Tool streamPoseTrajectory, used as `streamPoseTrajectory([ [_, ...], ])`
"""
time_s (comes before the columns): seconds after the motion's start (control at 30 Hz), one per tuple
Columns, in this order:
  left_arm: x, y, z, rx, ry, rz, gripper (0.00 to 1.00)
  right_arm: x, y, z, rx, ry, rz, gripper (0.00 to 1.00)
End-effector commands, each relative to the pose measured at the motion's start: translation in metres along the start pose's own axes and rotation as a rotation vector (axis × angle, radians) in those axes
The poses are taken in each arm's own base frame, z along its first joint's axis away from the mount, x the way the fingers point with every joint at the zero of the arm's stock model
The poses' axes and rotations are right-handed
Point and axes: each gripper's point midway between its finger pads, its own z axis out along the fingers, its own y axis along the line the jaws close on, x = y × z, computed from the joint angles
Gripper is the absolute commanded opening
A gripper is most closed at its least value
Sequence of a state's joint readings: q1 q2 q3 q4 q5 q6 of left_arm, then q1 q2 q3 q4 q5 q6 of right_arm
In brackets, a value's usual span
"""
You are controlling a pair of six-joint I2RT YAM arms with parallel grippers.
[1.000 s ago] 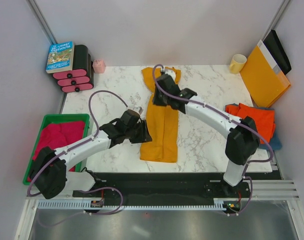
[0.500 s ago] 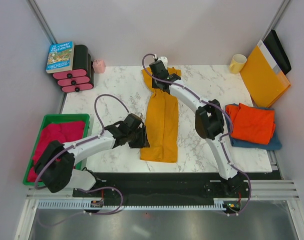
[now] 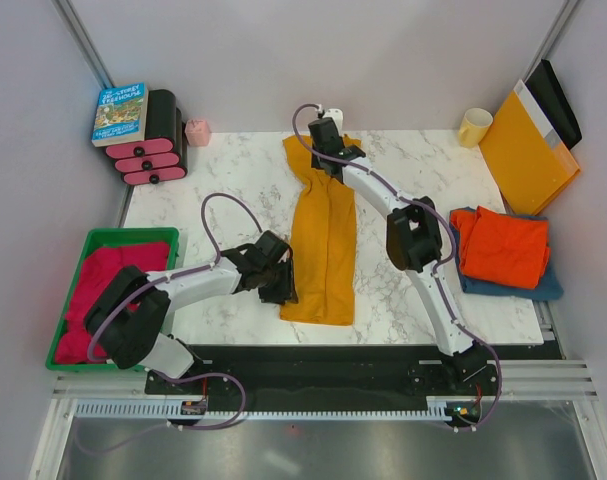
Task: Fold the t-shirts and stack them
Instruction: Grab the bottom of the folded rectangular tshirt with both arms
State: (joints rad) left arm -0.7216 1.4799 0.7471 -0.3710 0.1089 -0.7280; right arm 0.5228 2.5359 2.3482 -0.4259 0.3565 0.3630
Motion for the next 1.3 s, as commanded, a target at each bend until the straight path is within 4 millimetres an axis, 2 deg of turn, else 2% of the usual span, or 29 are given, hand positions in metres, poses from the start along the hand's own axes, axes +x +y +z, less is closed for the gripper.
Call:
streamPoseTrajectory([
  [0.0, -0.001, -0.010, 0.000, 0.027, 0.018, -0.012, 0.46, -0.014, -0.005, 0.013, 0.010, -0.057, 0.012, 0.36],
  [0.13, 0.001, -0.010, 0.002, 0.029, 0.032, -0.002, 0.46, -0.010, -0.004, 0.017, 0.005, -0.052, 0.009, 0.39],
  [0.27, 0.002, -0.012, 0.003, 0.037, 0.044, 0.006, 0.46, -0.011, -0.004, 0.016, 0.024, -0.066, 0.002, 0.47],
  [0.57, 0.001, -0.013, 0.004, 0.042, 0.050, 0.023, 0.46, -0.029, 0.005, 0.002, 0.020, -0.136, 0.009, 0.51],
  [0.67, 0.001, -0.013, 0.004, 0.040, 0.050, 0.027, 0.46, -0.028, 0.012, 0.002, 0.008, -0.138, 0.002, 0.51],
  [0.87, 0.001, -0.014, 0.006, 0.040, 0.058, 0.031, 0.46, -0.010, 0.009, 0.009, 0.017, -0.100, -0.003, 0.50],
  [1.2, 0.002, -0.014, 0.010, 0.034, 0.073, 0.024, 0.46, 0.004, -0.002, 0.011, 0.058, -0.061, -0.007, 0.31],
  [1.27, 0.003, -0.013, 0.011, 0.030, 0.078, 0.023, 0.46, 0.004, -0.005, 0.010, 0.068, -0.060, -0.008, 0.22],
])
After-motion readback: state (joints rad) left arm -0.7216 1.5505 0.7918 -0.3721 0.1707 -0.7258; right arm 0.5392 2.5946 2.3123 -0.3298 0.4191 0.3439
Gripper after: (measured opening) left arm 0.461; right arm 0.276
